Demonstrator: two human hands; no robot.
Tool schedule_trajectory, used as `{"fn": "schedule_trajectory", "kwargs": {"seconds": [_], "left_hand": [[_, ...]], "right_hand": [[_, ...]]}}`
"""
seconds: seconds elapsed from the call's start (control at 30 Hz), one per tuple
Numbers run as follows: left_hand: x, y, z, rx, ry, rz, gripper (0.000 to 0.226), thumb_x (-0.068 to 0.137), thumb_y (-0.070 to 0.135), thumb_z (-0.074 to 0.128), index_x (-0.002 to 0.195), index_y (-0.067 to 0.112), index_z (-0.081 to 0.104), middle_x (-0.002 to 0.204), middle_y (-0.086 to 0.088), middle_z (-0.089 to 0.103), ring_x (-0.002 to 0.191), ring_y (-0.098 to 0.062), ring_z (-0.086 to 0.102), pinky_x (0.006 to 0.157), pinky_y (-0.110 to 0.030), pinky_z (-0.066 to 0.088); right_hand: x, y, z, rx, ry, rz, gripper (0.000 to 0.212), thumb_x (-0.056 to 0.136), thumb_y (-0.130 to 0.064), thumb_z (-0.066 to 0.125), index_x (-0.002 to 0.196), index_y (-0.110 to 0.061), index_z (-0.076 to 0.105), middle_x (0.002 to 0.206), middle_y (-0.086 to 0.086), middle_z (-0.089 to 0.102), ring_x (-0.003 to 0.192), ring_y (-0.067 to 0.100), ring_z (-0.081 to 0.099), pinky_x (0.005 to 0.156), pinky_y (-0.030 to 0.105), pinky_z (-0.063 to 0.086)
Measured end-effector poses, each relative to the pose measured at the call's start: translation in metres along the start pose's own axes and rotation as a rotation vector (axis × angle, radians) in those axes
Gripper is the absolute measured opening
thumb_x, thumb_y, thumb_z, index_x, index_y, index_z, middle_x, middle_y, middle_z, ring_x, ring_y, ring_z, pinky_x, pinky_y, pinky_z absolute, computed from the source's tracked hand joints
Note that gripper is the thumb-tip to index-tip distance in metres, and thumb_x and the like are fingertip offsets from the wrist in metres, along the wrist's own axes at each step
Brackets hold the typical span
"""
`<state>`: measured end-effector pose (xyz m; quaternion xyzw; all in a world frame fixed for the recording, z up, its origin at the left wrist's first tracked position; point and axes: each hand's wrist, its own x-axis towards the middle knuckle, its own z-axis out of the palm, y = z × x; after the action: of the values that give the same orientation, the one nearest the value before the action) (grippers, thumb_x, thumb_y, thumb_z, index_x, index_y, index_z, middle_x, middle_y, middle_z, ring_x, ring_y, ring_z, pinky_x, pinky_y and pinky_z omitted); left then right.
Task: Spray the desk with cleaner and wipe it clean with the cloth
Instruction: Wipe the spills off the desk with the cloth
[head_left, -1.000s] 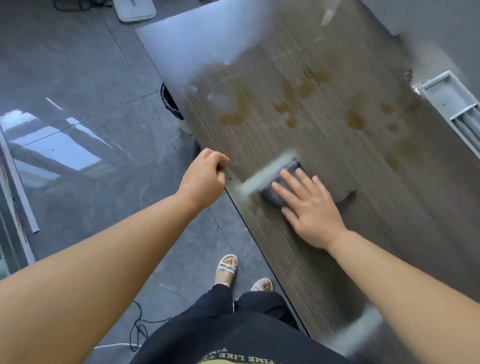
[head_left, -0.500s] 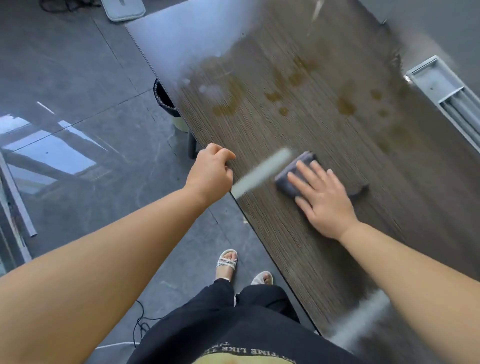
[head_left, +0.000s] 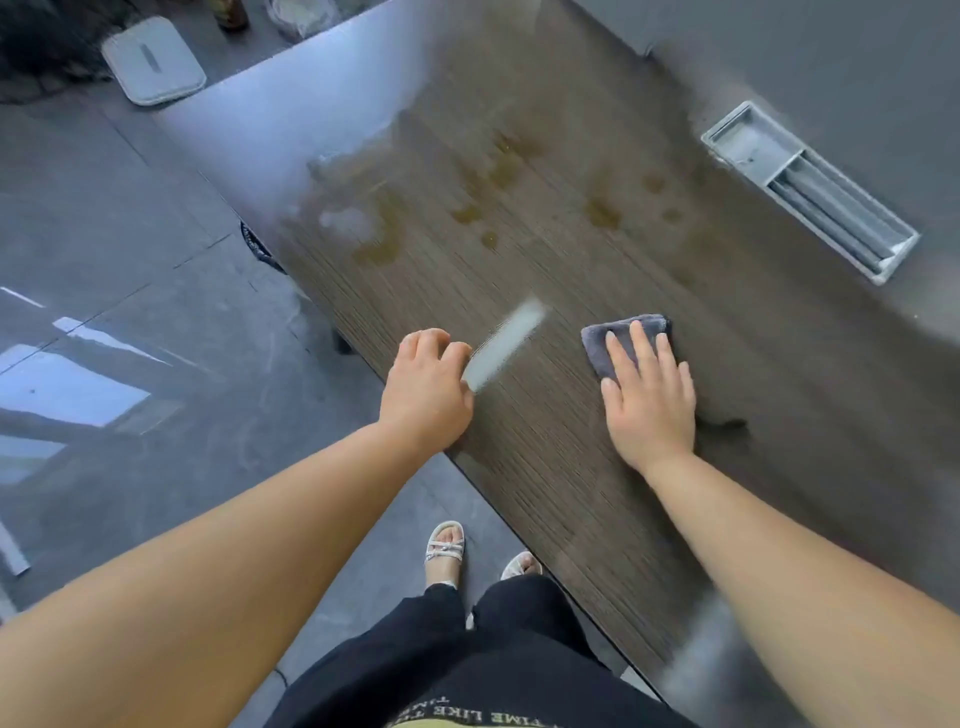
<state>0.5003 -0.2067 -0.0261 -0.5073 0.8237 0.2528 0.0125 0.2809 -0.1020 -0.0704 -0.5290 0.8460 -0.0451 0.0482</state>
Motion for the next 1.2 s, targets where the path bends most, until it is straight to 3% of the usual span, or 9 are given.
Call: {"fn": "schedule_trajectory", "kwargs": {"seconds": [0.07,0.23,0.3,0.47,0.53,0.67,0.93,1.1,1.2], "left_hand": [[0.009,0.016,0.001,-0.013,-0.027,0.047,0.044,0.092,0.018,0.044,0.136,0.014,0.042,0.142,-0.006,0.033,0.135,-0.025,0.018,0.106,-0.034,0.026],[0.035,0.055,0.003,-0.034,-0.118,0.114,0.044,0.091,0.019,0.044,0.134,0.017,0.043,0.141,-0.005,0.033,0.133,-0.026,0.021,0.106,-0.039,0.033],[0.047,0.068,0.005,-0.004,-0.173,0.128,0.04,0.09,0.02,0.044,0.13,0.017,0.046,0.141,-0.003,0.032,0.132,-0.026,0.021,0.103,-0.04,0.036],[0.079,0.09,0.001,0.103,-0.255,0.172,0.042,0.09,0.023,0.046,0.131,0.02,0.044,0.144,-0.001,0.026,0.135,-0.024,0.017,0.099,-0.041,0.039],[0.094,0.097,-0.001,0.13,-0.256,0.182,0.043,0.09,0.026,0.049,0.132,0.02,0.042,0.145,-0.003,0.025,0.135,-0.026,0.016,0.097,-0.042,0.039],[0.117,0.105,-0.002,0.184,-0.261,0.199,0.067,0.081,0.047,0.064,0.137,0.024,0.035,0.146,-0.003,0.024,0.135,-0.027,0.017,0.096,-0.043,0.04],[0.134,0.124,0.0,0.446,-0.309,0.133,0.096,0.065,0.069,0.066,0.142,0.024,0.028,0.138,-0.005,0.027,0.124,-0.029,0.027,0.084,-0.035,0.044],[0.136,0.134,-0.001,0.481,-0.342,0.117,0.095,0.064,0.066,0.07,0.137,0.019,0.031,0.132,-0.008,0.027,0.123,-0.033,0.027,0.078,-0.036,0.045],[0.137,0.134,-0.003,0.466,-0.35,0.112,0.094,0.065,0.064,0.071,0.137,0.019,0.031,0.132,-0.008,0.027,0.122,-0.032,0.027,0.078,-0.036,0.044]], "right_hand": [[-0.014,-0.037,0.006,0.016,0.018,0.128,0.057,0.093,-0.043,0.026,0.146,-0.022,0.036,0.155,0.007,0.027,0.141,0.035,0.025,0.11,0.056,0.022],[-0.05,0.007,0.002,-0.088,-0.119,-0.571,0.049,0.096,-0.041,0.032,0.143,-0.027,0.037,0.153,0.004,0.032,0.14,0.03,0.027,0.111,0.051,0.025],[-0.03,0.047,-0.007,-0.119,-0.106,-0.426,0.052,0.095,-0.041,0.029,0.146,-0.029,0.029,0.154,0.002,0.029,0.14,0.028,0.024,0.109,0.052,0.026],[0.027,0.039,-0.017,-0.014,-0.107,0.445,0.055,0.101,-0.042,0.026,0.152,-0.029,0.01,0.16,0.0,-0.003,0.146,0.027,-0.001,0.117,0.051,0.008],[0.02,0.02,-0.012,-0.034,-0.106,0.342,0.057,0.1,-0.045,0.025,0.152,-0.027,0.009,0.16,0.004,-0.002,0.146,0.031,0.001,0.115,0.052,0.008],[0.005,0.05,-0.012,-0.089,-0.141,-0.192,0.056,0.095,-0.045,0.026,0.148,-0.026,0.029,0.156,0.005,0.024,0.142,0.033,0.025,0.108,0.055,0.028],[0.121,0.069,-0.023,-0.001,-0.1,0.434,0.053,0.101,-0.044,0.016,0.152,-0.031,0.005,0.16,0.001,-0.005,0.146,0.029,-0.003,0.116,0.052,0.005],[0.05,0.073,-0.014,-0.058,-0.133,-0.229,0.053,0.097,-0.041,0.025,0.148,-0.028,0.026,0.157,0.004,0.021,0.143,0.033,0.021,0.111,0.053,0.022],[0.073,0.121,-0.022,-0.077,-0.124,-0.221,0.051,0.096,-0.04,0.028,0.146,-0.028,0.03,0.156,0.003,0.025,0.142,0.03,0.022,0.111,0.054,0.024]]}}
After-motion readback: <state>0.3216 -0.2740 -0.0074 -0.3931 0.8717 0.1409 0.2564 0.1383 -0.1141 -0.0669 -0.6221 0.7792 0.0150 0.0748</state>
